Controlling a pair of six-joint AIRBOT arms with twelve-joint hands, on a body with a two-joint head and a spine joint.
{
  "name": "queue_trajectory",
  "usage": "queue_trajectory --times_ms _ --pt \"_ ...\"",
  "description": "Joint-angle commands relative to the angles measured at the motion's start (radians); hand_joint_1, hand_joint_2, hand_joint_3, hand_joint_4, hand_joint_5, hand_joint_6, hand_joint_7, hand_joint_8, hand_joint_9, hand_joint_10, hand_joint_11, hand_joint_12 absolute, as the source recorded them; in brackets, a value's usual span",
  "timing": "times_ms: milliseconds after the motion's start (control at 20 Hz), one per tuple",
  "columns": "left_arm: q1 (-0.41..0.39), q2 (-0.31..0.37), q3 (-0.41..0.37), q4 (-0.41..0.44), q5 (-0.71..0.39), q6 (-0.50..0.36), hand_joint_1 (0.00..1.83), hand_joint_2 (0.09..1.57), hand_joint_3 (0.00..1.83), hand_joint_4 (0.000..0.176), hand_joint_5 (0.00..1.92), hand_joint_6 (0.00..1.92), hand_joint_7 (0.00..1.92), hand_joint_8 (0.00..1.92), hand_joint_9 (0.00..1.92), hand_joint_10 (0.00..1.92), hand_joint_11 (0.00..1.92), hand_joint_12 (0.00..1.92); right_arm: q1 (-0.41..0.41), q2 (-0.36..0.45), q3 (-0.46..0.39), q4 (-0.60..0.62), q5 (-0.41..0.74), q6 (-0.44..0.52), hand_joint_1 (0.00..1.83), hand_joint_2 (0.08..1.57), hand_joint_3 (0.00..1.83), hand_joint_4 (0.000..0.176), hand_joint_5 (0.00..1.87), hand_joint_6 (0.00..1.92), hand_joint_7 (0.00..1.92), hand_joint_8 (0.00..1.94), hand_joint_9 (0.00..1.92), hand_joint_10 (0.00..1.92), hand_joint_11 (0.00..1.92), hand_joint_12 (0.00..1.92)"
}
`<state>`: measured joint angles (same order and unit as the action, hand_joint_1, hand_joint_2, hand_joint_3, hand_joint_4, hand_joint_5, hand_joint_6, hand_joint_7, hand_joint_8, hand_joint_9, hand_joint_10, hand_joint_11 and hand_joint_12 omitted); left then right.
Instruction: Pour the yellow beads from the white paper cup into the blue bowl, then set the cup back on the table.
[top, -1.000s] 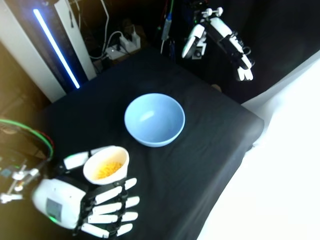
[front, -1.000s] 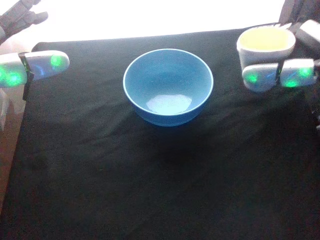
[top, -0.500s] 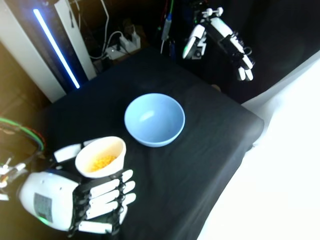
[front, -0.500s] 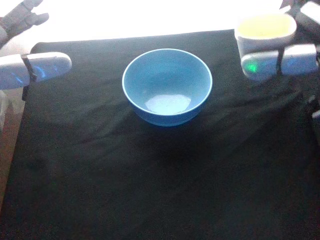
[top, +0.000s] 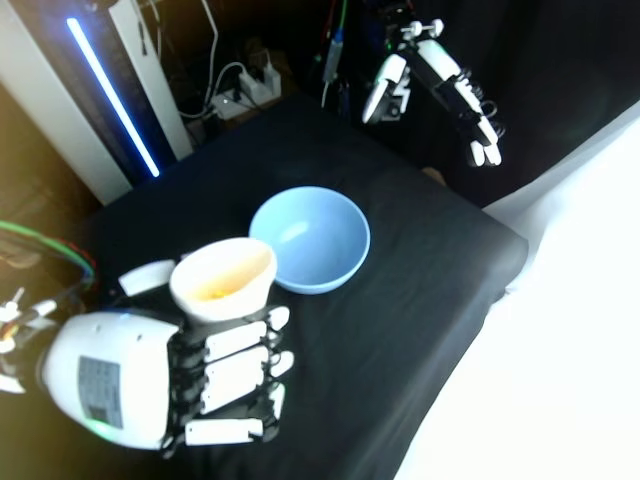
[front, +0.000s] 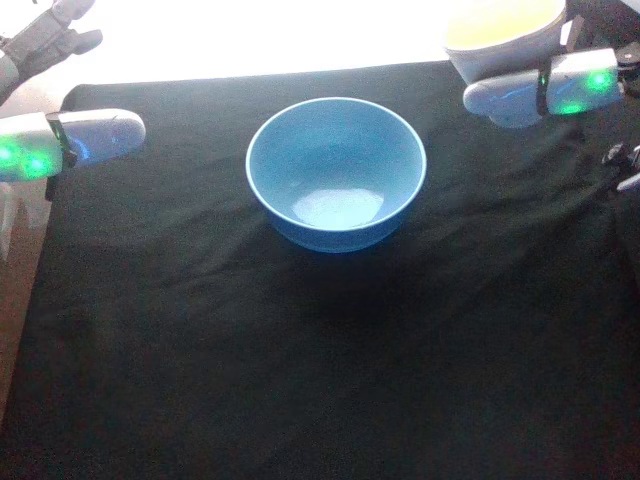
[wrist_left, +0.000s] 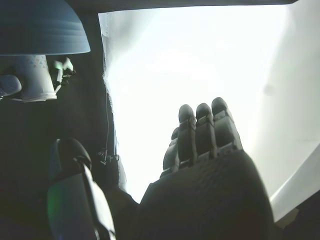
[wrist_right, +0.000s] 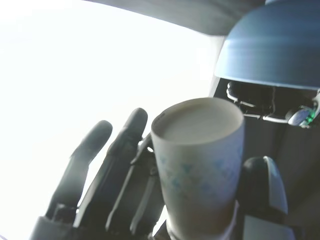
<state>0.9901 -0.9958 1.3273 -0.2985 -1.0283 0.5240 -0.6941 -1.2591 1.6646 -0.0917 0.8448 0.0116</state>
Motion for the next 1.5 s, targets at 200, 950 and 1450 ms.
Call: queue_trajectory --times_ms 200,950,1450 --pt "-0.009 -0.006 0.009 -0.003 -0.111 -0.010 0.51 0.83 0.00 0.061 0.00 0.00 0.30 0.01 0.16 0.00 0.09 0.14 0.066 -0.005 0.018 -0.052 0.063 0.015 1.26 1.06 0.00 0.000 1.31 0.33 0.97 1.06 1.05 0.11 0.33 1.46" --pt "-0.042 -0.007 0.019 0.048 -0.061 -0.010 0.51 0.87 0.01 0.079 0.02 0.01 0.32 0.01 0.18 0.01 0.06 0.13 0.176 -0.022 0.029 -0.308 -0.080 0.015 1.30 1.00 0.00 0.000 1.13 0.60 1.47 0.23 1.15 0.01 0.18 0.99" --pt "-0.078 -0.007 0.028 0.098 -0.007 -0.010 0.54 0.83 0.00 0.069 0.01 0.00 0.32 0.00 0.20 0.01 0.06 0.14 0.250 -0.069 0.067 -0.605 -0.205 0.119 1.29 1.01 0.00 0.000 1.16 0.53 1.35 0.48 1.45 0.09 0.89 1.16"
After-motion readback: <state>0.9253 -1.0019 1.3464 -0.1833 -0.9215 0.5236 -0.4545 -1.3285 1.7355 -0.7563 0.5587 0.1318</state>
